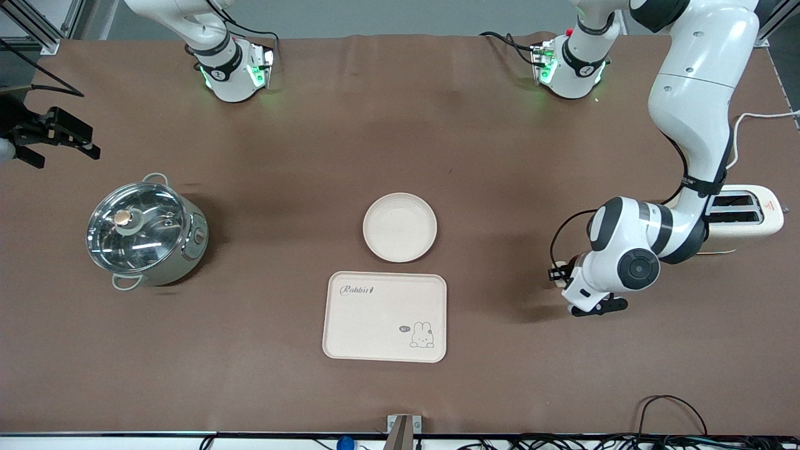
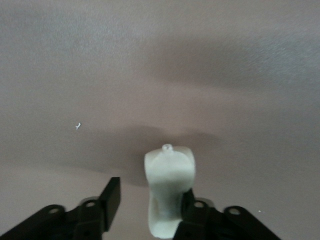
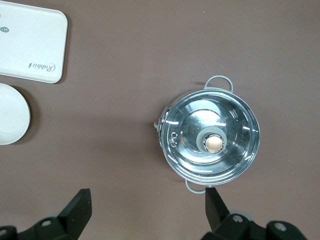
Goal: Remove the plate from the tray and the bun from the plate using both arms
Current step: 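Carry the bun with the left gripper toward the toaster, then lower the bun onto the table and open the left gripper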
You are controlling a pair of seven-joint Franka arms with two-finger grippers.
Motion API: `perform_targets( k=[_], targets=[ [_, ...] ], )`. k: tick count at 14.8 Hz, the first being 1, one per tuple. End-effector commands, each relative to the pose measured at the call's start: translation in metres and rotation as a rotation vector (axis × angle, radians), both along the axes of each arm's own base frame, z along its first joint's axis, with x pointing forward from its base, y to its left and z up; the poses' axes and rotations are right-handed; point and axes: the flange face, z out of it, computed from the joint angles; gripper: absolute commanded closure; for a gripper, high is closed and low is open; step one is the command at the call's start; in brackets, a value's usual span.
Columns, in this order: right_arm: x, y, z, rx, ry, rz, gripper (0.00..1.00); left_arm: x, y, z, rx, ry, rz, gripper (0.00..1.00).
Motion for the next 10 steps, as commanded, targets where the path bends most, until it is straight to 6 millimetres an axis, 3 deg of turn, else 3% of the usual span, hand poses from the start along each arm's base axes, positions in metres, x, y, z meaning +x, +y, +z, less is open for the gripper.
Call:
perform_targets(
  k=[1, 5, 10],
  targets=[
    [-0.003, 0.000, 0.000, -0.012, 0.006, 0.012, 0.00, 0.006, -0.005, 0.020, 0.008, -0.035, -0.018, 0.00],
    [-0.003, 0.000, 0.001, -0.010, 0.004, 0.014, 0.00, 0.016, 0.000, 0.055, -0.005, -0.090, -0.002, 0.00],
    [-0.003, 0.005, 0.002, -0.007, 0.002, 0.023, 0.00, 0.033, 0.012, 0.163, -0.015, -0.260, -0.165, 0.00]
  ],
)
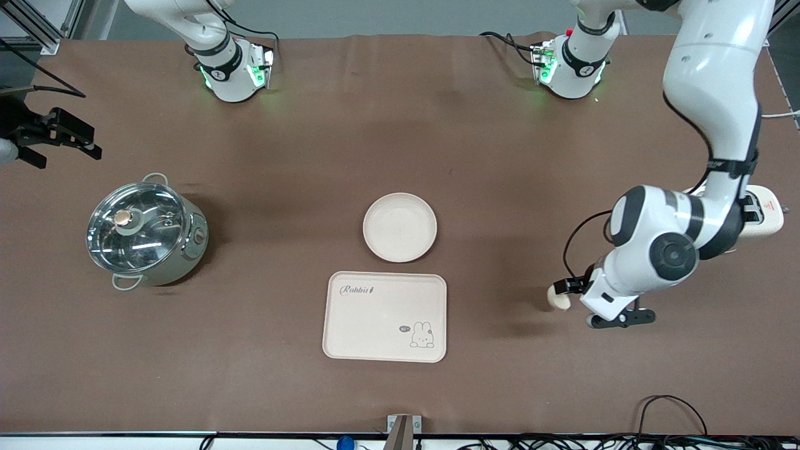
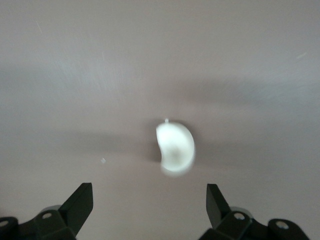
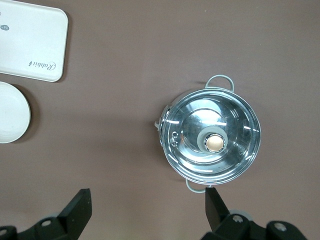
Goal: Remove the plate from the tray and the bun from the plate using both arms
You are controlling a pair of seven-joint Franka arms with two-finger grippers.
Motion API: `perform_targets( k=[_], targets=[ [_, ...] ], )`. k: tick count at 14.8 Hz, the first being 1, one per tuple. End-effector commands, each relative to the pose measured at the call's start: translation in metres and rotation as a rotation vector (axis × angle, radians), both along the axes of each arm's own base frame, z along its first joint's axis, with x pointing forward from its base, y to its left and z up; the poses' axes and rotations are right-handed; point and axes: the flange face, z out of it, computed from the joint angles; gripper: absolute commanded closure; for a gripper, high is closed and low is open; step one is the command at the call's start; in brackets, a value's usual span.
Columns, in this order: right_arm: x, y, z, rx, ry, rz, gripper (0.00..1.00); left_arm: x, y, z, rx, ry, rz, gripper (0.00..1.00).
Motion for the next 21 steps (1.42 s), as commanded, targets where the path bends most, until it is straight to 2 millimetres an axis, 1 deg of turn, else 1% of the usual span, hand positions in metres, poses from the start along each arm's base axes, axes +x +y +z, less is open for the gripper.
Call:
perform_targets(
  k=[1, 3, 5, 6, 7, 9, 11, 12, 13, 14, 15, 17, 18, 19, 20, 21],
  targets=[
    [-0.002, 0.002, 0.000, -0.009, 0.004, 0.015, 0.00, -0.002, 0.021, 0.065, 0.023, -0.082, -0.090, 0.00],
    [0.000, 0.000, -0.003, -0.010, 0.007, 0.014, 0.00, -0.010, 0.025, 0.108, 0.036, -0.115, -0.124, 0.00],
    [0.000, -0.001, -0.001, -0.010, 0.004, 0.012, 0.00, -0.028, 0.022, 0.162, 0.052, -0.144, -0.136, 0.00],
    [0.001, -0.001, 0.005, -0.010, -0.008, 0.010, 0.00, -0.039, 0.025, 0.183, 0.053, -0.128, -0.125, 0.00],
    [0.001, -0.002, 0.007, -0.011, -0.014, 0.009, 0.00, -0.053, 0.028, 0.205, 0.043, -0.111, -0.112, 0.00],
    [0.001, -0.002, 0.010, -0.011, -0.019, 0.009, 0.00, -0.081, 0.050, 0.253, 0.019, -0.100, -0.106, 0.00],
    [0.000, -0.006, 0.010, -0.008, -0.016, 0.003, 0.00, -0.112, 0.059, 0.287, -0.006, -0.100, -0.113, 0.00],
    [0.000, -0.005, 0.011, -0.009, -0.018, 0.003, 0.00, -0.124, 0.057, 0.300, -0.002, -0.116, -0.121, 0.00],
    [0.000, -0.006, 0.009, -0.014, -0.013, 0.001, 0.00, -0.131, 0.059, 0.309, 0.001, -0.129, -0.117, 0.00],
    [-0.001, -0.009, 0.005, -0.013, -0.004, -0.003, 0.00, -0.142, 0.063, 0.312, 0.005, -0.130, -0.112, 0.00],
    [-0.003, -0.010, 0.003, -0.013, 0.021, -0.011, 0.00, -0.152, 0.072, 0.314, 0.009, -0.132, -0.098, 0.00],
    [-0.005, -0.010, 0.004, -0.017, 0.028, -0.023, 0.00, -0.166, 0.077, 0.320, 0.013, -0.144, -0.095, 0.00],
    [-0.005, -0.010, 0.004, -0.017, 0.027, -0.025, 0.00, -0.166, 0.078, 0.319, 0.014, -0.141, -0.094, 0.00],
    [-0.005, -0.012, 0.005, -0.019, 0.024, -0.027, 0.00, -0.160, 0.081, 0.315, 0.017, -0.129, -0.089, 0.00],
    [-0.006, -0.013, 0.006, -0.022, 0.021, -0.028, 0.00, -0.155, 0.082, 0.316, 0.012, -0.123, -0.083, 0.00],
    [-0.006, -0.018, 0.005, -0.025, 0.021, -0.038, 0.00, -0.150, 0.083, 0.320, 0.010, -0.119, -0.081, 0.00]
  ],
)
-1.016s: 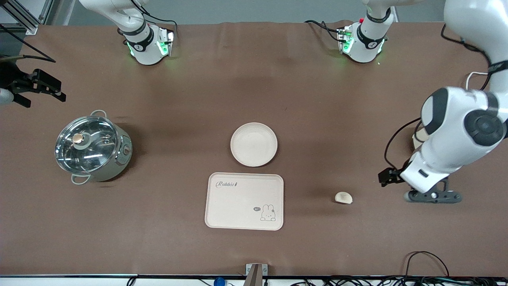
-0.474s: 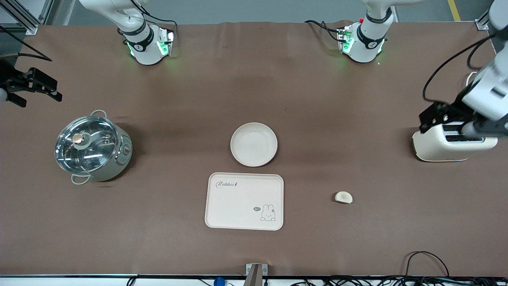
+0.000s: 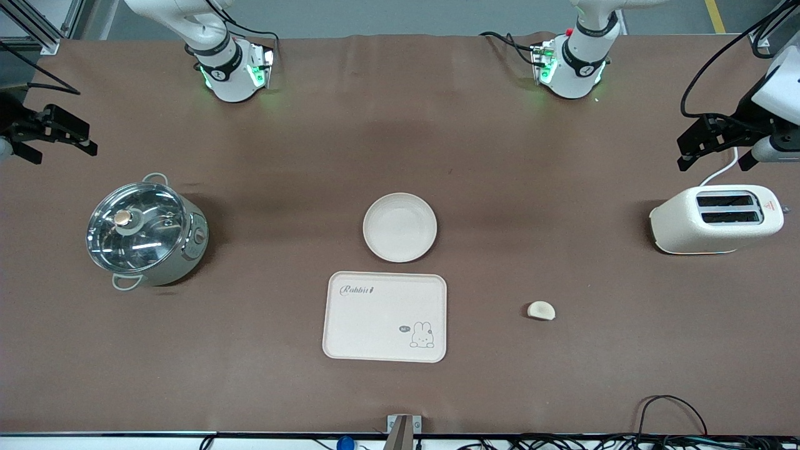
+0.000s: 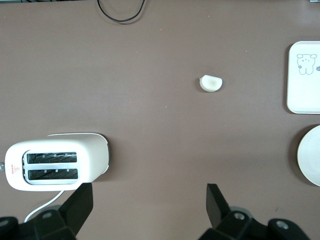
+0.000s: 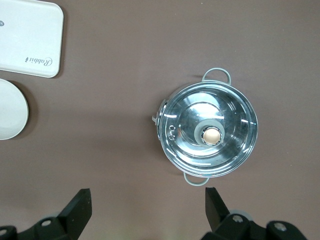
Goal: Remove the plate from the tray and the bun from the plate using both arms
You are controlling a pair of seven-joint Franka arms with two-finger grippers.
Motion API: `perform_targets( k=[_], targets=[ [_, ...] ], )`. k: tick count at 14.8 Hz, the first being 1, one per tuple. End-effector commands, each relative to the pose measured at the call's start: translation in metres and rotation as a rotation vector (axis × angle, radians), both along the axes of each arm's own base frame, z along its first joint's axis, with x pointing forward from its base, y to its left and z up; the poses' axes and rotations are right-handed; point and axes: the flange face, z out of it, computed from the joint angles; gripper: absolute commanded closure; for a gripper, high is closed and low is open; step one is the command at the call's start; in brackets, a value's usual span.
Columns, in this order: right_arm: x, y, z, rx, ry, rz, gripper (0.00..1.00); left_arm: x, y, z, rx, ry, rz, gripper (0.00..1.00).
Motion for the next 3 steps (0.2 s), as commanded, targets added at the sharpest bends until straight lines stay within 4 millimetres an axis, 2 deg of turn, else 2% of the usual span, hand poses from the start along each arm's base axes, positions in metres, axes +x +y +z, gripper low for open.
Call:
perform_targets(
  k=[1, 3],
  targets=[
    [-0.0036, -0.0116, 0.0025, -0.020, 0.002, -0.025, 0.00, 0.0099, 0.0032, 0.0049, -0.017, 0.020, 0.001, 0.00],
    [-0.0051, -0.0121, 0.0025, -0.031, 0.010, -0.022, 0.00, 0.0106, 0.0009, 0.0105, -0.010, 0.027, -0.003, 0.00]
  ],
)
